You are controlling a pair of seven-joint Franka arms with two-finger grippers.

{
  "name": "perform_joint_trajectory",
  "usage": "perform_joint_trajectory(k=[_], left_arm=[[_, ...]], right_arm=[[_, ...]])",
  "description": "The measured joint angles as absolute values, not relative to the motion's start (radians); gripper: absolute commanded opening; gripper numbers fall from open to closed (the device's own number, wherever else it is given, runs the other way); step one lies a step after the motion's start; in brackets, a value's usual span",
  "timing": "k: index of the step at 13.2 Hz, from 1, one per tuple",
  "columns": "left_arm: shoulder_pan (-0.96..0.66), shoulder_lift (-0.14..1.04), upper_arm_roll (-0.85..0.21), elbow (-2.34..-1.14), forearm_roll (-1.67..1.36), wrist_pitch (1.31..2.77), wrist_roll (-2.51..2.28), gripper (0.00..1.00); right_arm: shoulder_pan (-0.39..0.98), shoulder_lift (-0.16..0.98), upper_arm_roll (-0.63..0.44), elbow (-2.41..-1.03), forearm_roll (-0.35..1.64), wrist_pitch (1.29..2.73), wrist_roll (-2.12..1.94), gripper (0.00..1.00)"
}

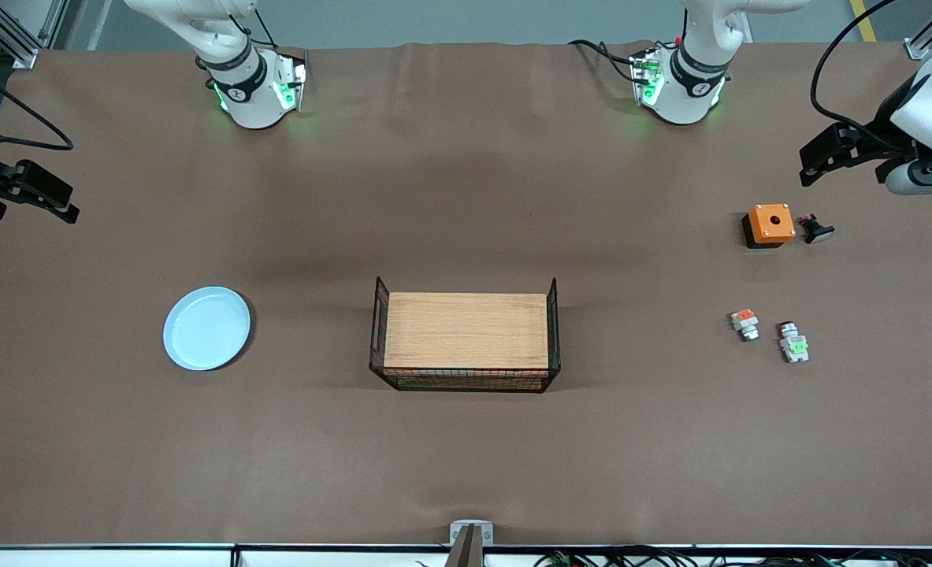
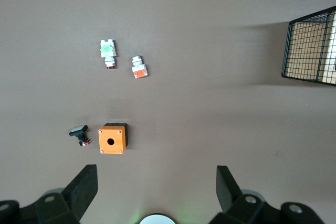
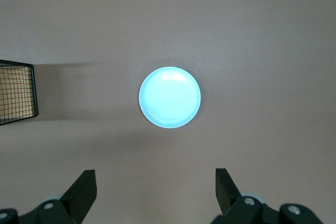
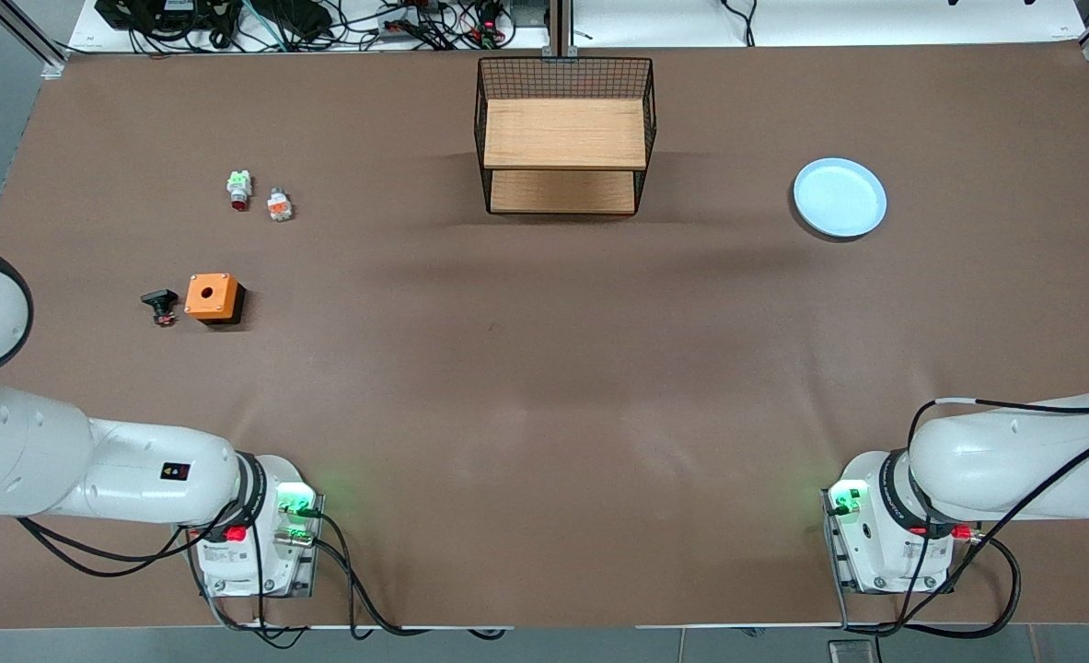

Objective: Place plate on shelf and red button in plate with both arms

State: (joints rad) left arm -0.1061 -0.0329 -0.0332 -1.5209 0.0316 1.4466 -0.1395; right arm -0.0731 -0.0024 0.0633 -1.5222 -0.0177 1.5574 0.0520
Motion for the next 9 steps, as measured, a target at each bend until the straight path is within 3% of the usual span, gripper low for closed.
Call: perform_joint_trajectory(k=[9], left_arm=[[-0.1, -0.014, -0.028, -1.523, 0.032, 1.446, -0.139, 0.99]], right_arm=[[-0.073, -0.002, 0.064, -1.522, -0.018, 1.557, 0.052, 1.0]])
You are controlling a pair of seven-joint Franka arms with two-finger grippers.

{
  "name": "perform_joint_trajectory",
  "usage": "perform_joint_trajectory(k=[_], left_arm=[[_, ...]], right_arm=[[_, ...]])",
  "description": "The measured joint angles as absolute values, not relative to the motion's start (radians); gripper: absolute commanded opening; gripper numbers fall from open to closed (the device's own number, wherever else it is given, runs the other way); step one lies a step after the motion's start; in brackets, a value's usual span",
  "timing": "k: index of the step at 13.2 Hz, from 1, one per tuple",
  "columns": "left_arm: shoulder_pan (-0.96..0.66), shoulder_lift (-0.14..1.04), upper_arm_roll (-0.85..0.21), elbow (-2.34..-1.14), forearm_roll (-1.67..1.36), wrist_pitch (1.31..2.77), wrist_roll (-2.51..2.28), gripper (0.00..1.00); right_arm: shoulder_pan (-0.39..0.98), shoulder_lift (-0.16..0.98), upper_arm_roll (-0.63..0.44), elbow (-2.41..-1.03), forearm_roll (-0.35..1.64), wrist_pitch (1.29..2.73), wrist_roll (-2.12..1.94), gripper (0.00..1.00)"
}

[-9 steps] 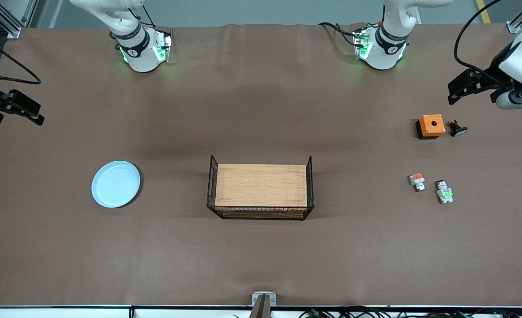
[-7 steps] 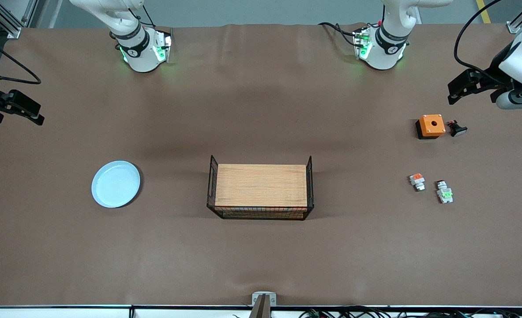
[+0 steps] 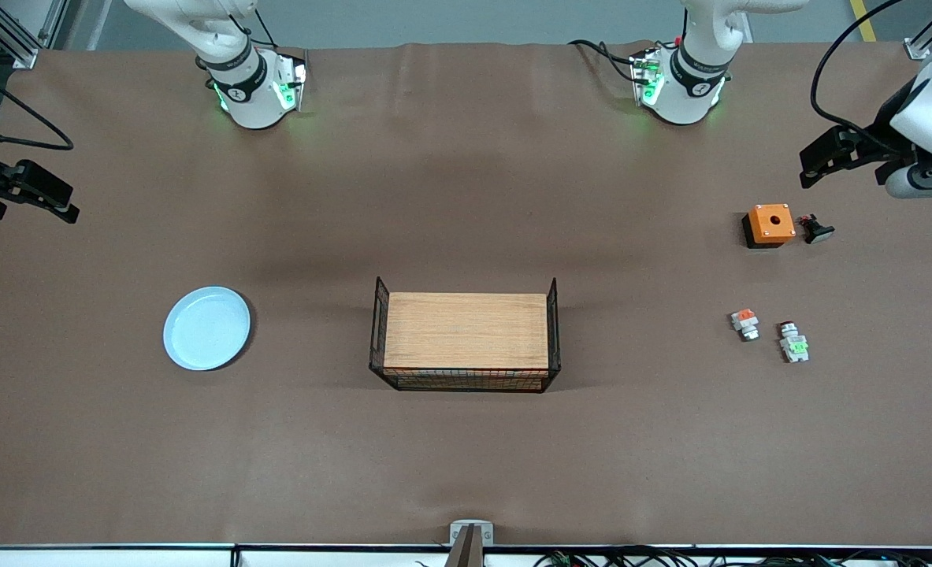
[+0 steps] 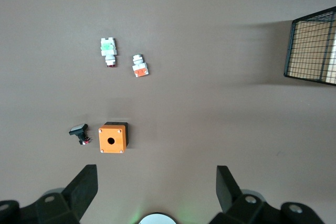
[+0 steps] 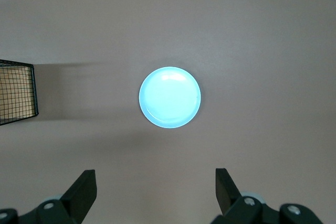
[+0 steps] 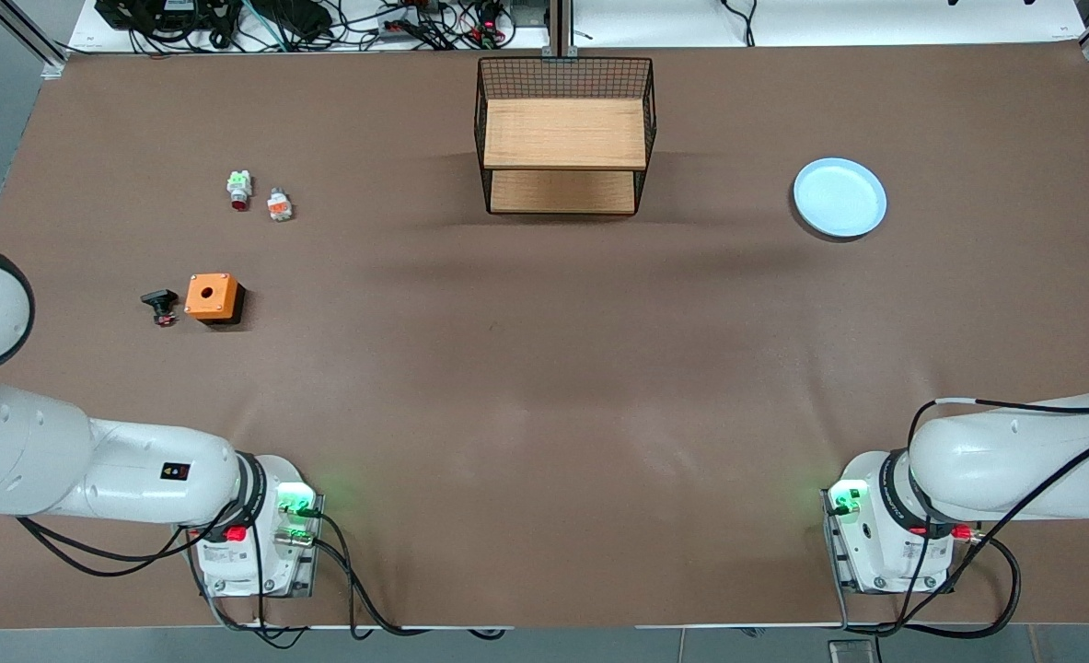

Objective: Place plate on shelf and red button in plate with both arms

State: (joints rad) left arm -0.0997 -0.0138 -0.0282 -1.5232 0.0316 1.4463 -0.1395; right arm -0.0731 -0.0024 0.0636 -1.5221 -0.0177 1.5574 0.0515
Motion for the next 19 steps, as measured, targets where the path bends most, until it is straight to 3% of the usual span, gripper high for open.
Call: perform_joint_trajectory(k=[4, 11, 19], left_arm=[[-0.064, 0.106, -0.022, -1.552, 0.045, 1.499, -0.139, 0.99], [0.016, 0.226, -0.02, -1.879, 0.104, 2.053, -0.138, 0.99], [0.121, 0.389, -0.019, -1.9, 0.105, 2.23, -0.127, 0.98]], right_arm=[[-0.073, -0.002, 0.065, -1.521, -0.018, 1.557, 0.051, 1.0], [-0.073, 0.017, 0.065, -1.52, -0.018, 1.544, 0.051, 1.0], [-0.087, 0.078, 0.055, -1.524, -0.026, 1.519, 0.051, 1.0]])
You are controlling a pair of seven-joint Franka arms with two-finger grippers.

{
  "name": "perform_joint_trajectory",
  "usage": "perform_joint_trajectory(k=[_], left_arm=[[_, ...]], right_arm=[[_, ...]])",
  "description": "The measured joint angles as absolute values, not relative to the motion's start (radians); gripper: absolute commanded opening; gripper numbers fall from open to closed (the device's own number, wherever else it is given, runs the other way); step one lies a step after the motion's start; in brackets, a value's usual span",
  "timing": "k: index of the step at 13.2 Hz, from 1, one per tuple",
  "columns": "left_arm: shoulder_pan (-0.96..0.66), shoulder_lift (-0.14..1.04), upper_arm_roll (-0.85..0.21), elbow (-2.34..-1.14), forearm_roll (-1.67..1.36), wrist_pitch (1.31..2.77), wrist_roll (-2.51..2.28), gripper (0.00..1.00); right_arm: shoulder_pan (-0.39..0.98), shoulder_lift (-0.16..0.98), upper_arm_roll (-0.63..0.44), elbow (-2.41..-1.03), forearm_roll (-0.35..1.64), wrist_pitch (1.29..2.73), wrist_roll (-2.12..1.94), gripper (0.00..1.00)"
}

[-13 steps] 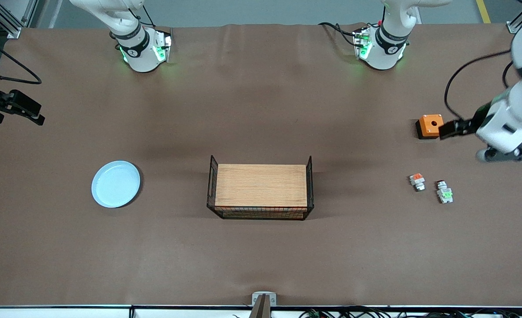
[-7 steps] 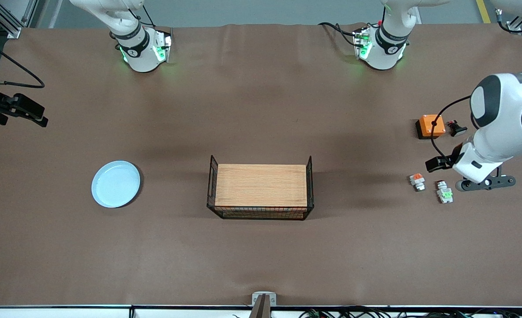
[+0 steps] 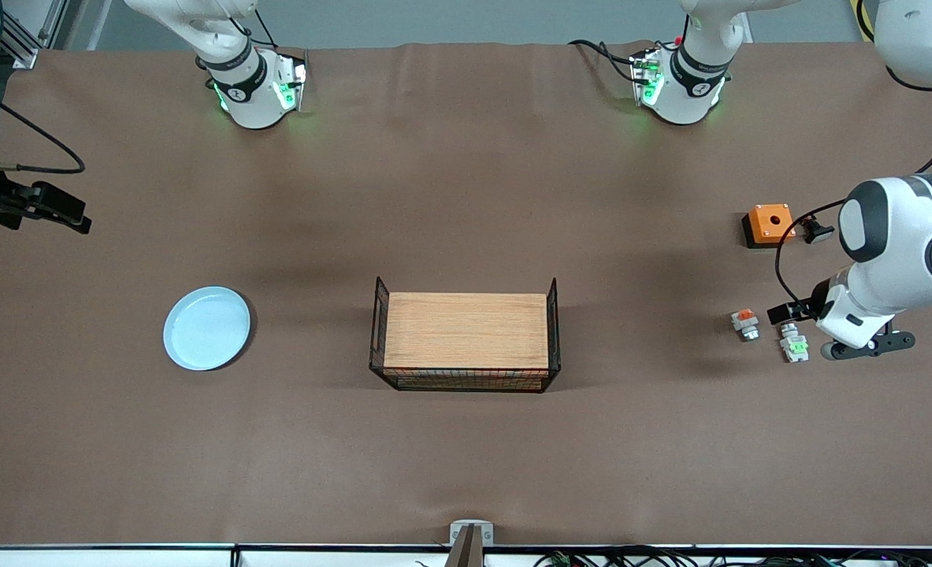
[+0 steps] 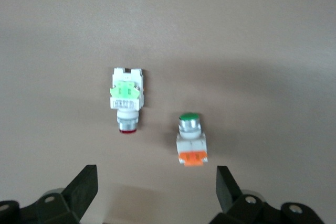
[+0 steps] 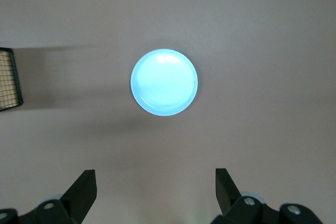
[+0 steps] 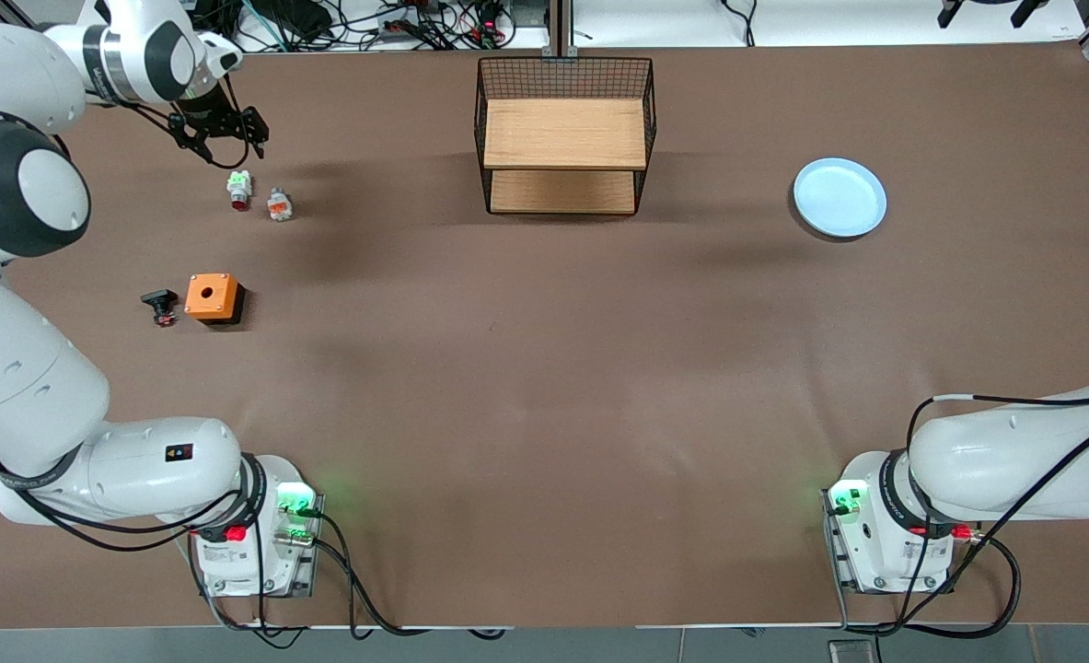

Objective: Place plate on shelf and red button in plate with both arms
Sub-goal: 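Reach the left gripper to the red-capped button while the right gripper reaches the plate, then grasp the red button with the left gripper while the right gripper grasps the plate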

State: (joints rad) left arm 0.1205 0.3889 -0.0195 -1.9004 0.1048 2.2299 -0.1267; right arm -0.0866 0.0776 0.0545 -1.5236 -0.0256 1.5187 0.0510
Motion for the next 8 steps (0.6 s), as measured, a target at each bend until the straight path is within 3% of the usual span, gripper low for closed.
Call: perform_joint_trajectory(k=[5, 8], left_arm=[[0.158, 0.492, -0.02, -1.902, 0.105, 2.366, -0.048, 0.96], [0.203, 0.53, -0.019, -1.902, 0.105, 2.425, 0.013, 0.93]], right_arm=[[-0.124, 0.199, 0.052, -1.537, -0.047, 1.535, 0.048, 1.0], [-0.135, 0.237, 0.052, -1.619, -0.057, 1.658, 0.048, 1.0]])
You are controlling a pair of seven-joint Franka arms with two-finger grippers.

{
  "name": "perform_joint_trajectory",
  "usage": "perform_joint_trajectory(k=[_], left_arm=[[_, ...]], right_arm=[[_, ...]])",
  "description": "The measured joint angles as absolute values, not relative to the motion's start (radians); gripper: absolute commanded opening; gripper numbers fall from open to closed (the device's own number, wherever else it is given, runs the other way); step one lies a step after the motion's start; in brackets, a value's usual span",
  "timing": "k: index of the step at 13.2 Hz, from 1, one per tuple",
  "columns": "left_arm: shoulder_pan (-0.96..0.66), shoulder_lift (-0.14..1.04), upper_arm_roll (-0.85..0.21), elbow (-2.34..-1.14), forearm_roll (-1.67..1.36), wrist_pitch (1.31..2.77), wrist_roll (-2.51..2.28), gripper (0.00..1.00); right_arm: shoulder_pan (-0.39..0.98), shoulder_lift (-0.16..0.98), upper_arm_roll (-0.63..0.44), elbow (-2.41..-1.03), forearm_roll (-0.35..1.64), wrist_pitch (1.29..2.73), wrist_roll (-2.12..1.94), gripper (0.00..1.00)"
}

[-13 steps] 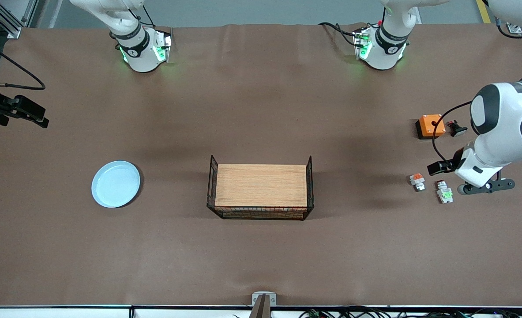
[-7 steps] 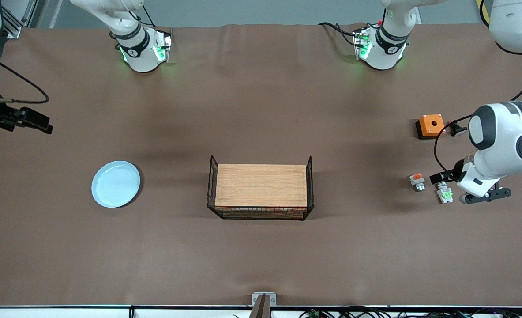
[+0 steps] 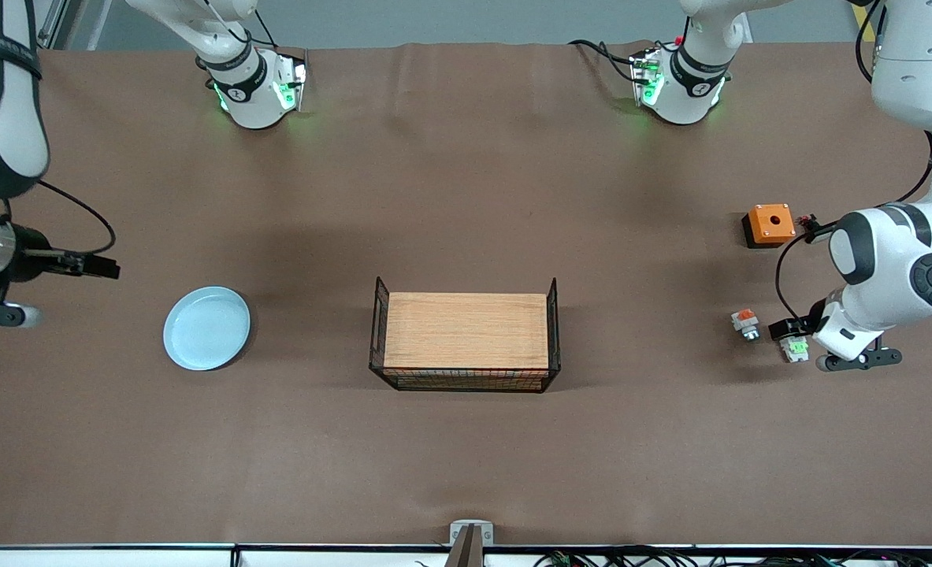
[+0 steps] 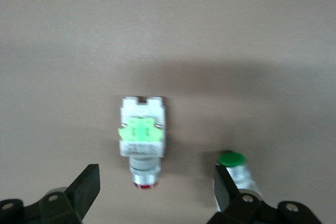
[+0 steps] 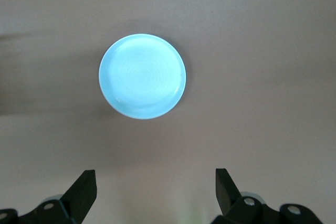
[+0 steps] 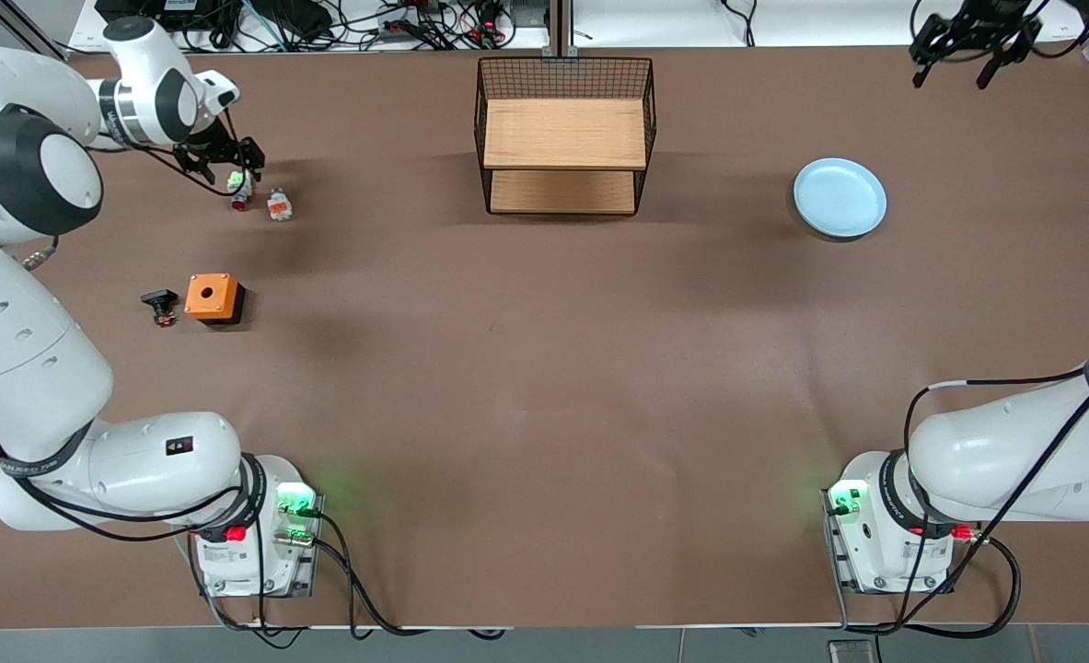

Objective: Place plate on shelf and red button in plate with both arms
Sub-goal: 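Grasp the red button with the left gripper while the right gripper grasps the plate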

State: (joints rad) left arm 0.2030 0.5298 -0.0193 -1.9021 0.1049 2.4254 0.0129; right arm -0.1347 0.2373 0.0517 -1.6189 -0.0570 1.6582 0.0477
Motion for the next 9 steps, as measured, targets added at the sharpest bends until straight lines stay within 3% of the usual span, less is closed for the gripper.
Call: perform_joint_trajectory(k=[2, 4, 7, 9], left_arm=[[0.217, 0.549, -0.019, -1.902, 0.105, 2.451, 0.021, 0.9], [0.218, 0.569, -0.02, -1.902, 0.105, 2.482, 0.021, 0.78], [0.219, 0.592, -0.02, -1.902, 0.105, 2.503, 0.021, 0.47], [0.219, 0.6, -0.02, -1.901, 0.105, 2.505, 0.021, 0.09]], right_arm=[[-0.15, 0.241, 0.052, -1.695, -0.058, 1.751, 0.043, 1.0], [-0.164, 0.242, 0.052, -1.779, -0.059, 1.873, 0.025, 1.0], [-0.189, 0.242, 0.051, -1.923, -0.059, 2.096, 0.015, 1.0], [-0.204, 0.242, 0.051, -2.014, -0.059, 2.233, 0.007, 1.0]])
